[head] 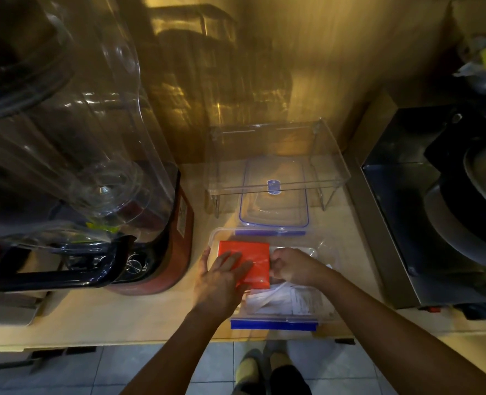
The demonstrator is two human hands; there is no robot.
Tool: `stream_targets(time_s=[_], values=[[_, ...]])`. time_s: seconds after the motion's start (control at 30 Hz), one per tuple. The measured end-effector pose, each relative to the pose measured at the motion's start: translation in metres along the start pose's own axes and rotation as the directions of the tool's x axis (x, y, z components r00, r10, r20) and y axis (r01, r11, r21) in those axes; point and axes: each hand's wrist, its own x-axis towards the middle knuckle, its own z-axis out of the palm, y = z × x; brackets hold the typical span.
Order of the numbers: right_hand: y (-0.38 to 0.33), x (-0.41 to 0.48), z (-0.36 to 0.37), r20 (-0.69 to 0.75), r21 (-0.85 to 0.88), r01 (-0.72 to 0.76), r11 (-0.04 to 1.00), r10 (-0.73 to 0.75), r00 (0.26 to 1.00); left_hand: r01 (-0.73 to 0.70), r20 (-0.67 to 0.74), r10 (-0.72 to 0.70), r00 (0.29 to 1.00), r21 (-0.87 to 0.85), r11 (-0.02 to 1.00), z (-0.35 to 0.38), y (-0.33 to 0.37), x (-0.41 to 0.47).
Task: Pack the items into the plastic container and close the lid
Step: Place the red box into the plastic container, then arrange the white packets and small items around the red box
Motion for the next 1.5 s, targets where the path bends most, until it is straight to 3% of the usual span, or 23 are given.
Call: stream_targets(time_s=[0.1, 0.23, 0.4, 0.63, 0.77, 0.87, 1.0, 1.1, 1.2, 1.33, 1.43, 1.5], values=[[0.003, -0.007, -0.012, -0.052, -0.250, 0.032, 0.968, -0.046, 0.998, 0.005, 0.005, -0.005, 1.000, -0.009, 1.000, 0.001, 0.000, -0.001], [0.010, -0.016, -0.021, 0.047, -0.564, 0.040, 0.825, -0.017, 0.999, 0.015, -0.013, -0.015, 1.000, -0.013, 1.000, 0.000, 0.001, -0.002], [0.024, -0.023, -0.029, -0.117, -0.627, -0.037, 0.778, -0.047, 0.992, 0.088, -0.029, -0.088, 0.996, -0.019, 0.996, 0.003, 0.006, -0.006], [0.027, -0.017, -0.020, -0.014, -0.744, 0.043, 0.666, -0.079, 0.997, 0.116, -0.038, -0.119, 0.992, -0.056, 0.992, 0.005, 0.011, -0.012], [0.026, -0.014, -0.010, 0.063, -0.734, 0.098, 0.672, -0.077, 0.995, 0.107, -0.056, -0.111, 0.992, -0.077, 0.991, 0.005, 0.010, -0.011], [0.022, -0.013, -0.006, 0.011, -0.717, 0.094, 0.691, -0.125, 0.992, 0.101, -0.034, -0.105, 0.994, -0.085, 0.991, 0.004, 0.009, -0.011], [0.014, -0.017, -0.002, -0.058, -0.578, 0.061, 0.814, -0.116, 0.992, 0.091, -0.037, -0.098, 0.994, -0.168, 0.982, 0.002, 0.009, -0.011], [0.013, -0.025, 0.005, -0.089, -0.530, 0.034, 0.847, -0.095, 0.991, 0.064, -0.136, -0.104, 0.985, -0.268, 0.961, -0.003, 0.011, -0.011], [0.014, -0.028, 0.012, -0.134, -0.516, 0.008, 0.857, -0.090, 0.987, -0.064, -0.237, -0.031, 0.971, -0.384, 0.921, -0.011, 0.018, -0.010], [0.013, -0.030, 0.017, -0.056, -0.407, 0.067, 0.911, -0.098, 0.994, -0.144, -0.031, 0.144, 0.989, -0.414, 0.899, -0.016, 0.029, -0.005], [0.016, -0.032, 0.012, 0.026, -0.471, 0.107, 0.876, -0.108, 0.994, -0.133, 0.127, 0.179, 0.976, -0.306, 0.943, -0.007, 0.030, -0.005], [0.020, -0.035, 0.001, -0.003, -0.573, 0.097, 0.814, -0.121, 0.993, -0.090, 0.173, 0.145, 0.974, -0.289, 0.953, -0.002, 0.028, -0.008]])
